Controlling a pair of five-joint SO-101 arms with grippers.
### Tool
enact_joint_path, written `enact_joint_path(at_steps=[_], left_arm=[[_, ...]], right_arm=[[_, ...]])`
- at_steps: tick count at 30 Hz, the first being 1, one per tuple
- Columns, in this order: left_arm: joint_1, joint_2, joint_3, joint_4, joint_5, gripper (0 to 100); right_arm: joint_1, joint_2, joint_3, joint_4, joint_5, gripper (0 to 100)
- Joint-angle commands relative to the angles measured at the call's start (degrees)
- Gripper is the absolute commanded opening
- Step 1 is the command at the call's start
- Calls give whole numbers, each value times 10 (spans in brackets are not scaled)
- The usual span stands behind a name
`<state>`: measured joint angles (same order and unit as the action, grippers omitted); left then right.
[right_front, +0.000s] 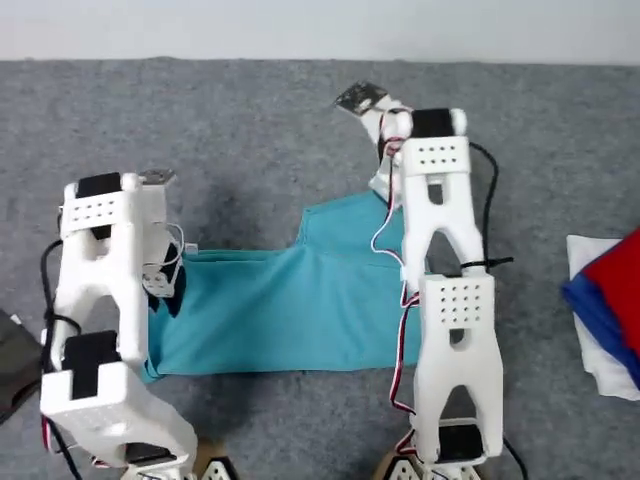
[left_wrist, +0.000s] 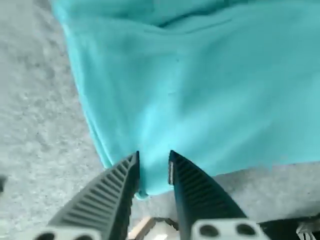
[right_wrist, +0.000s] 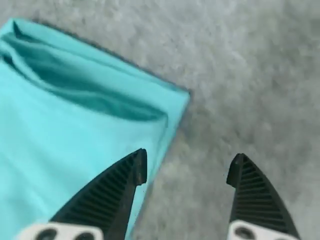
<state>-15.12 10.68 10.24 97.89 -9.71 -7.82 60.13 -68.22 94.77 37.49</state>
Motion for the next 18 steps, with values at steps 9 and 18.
enact_joint_path(at_steps=[9, 18], left_arm=[[1, 9, -18, 20, 11, 94], [4, 9, 10, 17, 11, 94]], right_arm=[[-8, 65, -7, -64, 7, 270], [-15, 102, -7, -60, 60, 100]])
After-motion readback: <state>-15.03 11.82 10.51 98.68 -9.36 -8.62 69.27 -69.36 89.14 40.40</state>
